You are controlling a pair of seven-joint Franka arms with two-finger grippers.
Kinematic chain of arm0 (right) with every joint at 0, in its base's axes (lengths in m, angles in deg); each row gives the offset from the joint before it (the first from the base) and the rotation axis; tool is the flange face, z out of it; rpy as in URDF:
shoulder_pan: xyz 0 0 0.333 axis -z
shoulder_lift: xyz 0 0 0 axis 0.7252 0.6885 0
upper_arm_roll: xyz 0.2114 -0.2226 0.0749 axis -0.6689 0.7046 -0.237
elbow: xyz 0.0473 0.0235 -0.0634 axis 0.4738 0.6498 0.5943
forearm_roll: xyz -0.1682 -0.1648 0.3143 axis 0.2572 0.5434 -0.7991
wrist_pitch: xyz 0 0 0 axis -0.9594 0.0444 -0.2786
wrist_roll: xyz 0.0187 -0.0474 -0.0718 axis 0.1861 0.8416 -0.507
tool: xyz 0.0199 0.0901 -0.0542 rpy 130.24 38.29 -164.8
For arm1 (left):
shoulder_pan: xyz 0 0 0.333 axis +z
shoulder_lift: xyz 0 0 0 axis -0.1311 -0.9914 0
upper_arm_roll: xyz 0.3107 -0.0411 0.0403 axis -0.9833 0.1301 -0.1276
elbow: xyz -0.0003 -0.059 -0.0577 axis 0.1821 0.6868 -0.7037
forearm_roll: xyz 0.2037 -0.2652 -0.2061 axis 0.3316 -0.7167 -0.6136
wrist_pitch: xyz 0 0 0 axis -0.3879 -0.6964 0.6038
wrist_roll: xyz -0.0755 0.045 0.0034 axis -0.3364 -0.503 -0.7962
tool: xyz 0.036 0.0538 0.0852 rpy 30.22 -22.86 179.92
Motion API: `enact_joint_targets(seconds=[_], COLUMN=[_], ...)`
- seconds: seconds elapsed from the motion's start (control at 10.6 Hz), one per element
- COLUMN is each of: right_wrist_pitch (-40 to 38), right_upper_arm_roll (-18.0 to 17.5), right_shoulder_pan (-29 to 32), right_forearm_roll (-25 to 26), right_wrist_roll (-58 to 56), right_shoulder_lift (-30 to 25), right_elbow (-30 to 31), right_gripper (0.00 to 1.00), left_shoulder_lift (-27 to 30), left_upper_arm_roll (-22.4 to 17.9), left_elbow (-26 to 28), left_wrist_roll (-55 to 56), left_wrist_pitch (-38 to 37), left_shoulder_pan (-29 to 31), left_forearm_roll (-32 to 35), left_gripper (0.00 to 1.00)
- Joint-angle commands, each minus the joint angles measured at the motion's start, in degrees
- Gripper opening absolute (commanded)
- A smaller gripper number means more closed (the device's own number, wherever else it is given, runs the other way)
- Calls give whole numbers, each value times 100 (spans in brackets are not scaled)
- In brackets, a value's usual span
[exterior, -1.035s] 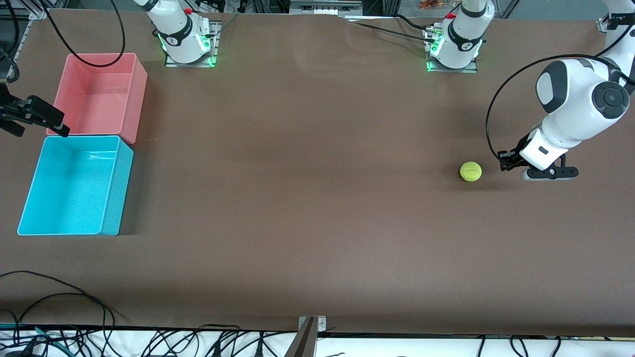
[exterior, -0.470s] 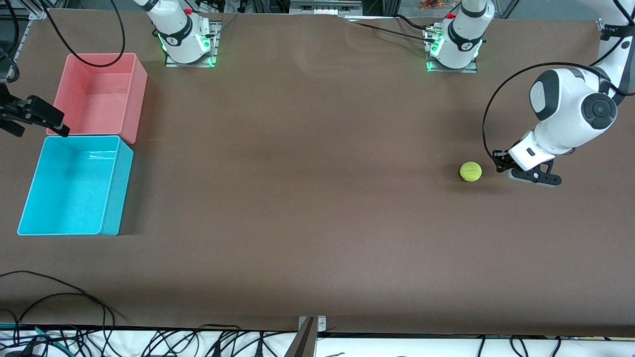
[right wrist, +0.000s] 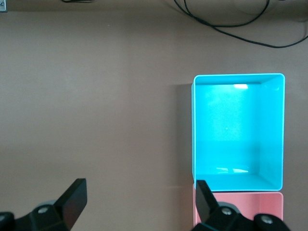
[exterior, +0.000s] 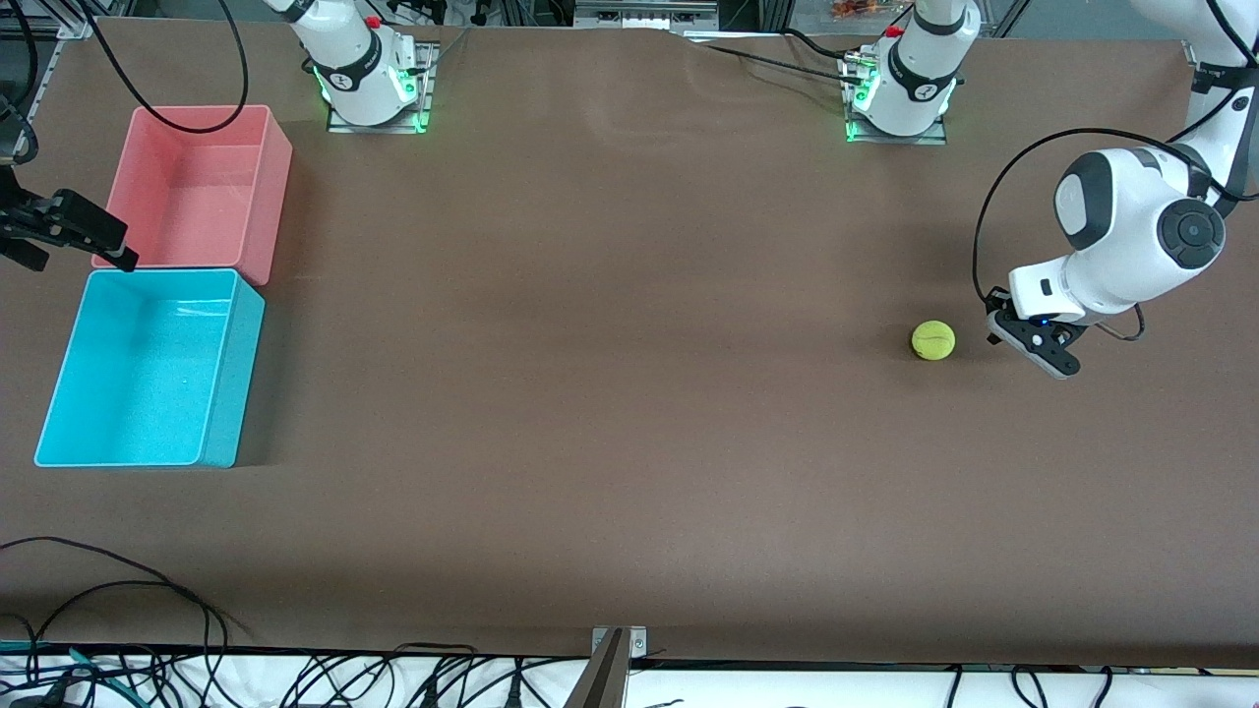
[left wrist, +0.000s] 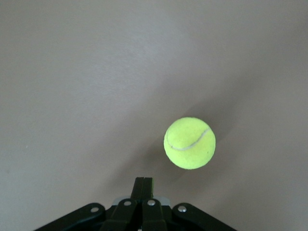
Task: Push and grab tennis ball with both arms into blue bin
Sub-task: 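Push the tennis ball with the left gripper toward the bins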
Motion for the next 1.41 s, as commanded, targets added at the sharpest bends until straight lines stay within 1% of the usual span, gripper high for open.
enact_joint_targets(seconds=[0.0,0.09,0.28,0.75,1.32], right_wrist_pitch=[-84,-84,-84,-84,-101], right_upper_arm_roll=[4,4,4,4,4], right_shoulder_pan=[5,5,5,-4,-4], right_forearm_roll=[43,43,43,43,43], right_wrist_roll=[-104,-104,-104,-104,-104], right_shoulder_lift=[26,26,35,70,70], right_elbow=[-111,-111,-102,-111,-111], right_gripper=[100,100,100,100,100], left_shoulder_lift=[-205,-232,-328,-776,-988], left_upper_arm_roll=[26,35,35,26,26], left_elbow=[21,30,30,30,101], left_wrist_roll=[-1302,-1636,-2872,-4940,-5243], left_wrist_pitch=[155,198,391,998,1034], left_shoulder_pan=[56,83,170,285,285], left_forearm_roll=[120,128,129,120,427], left_gripper=[0,0,0,0,0])
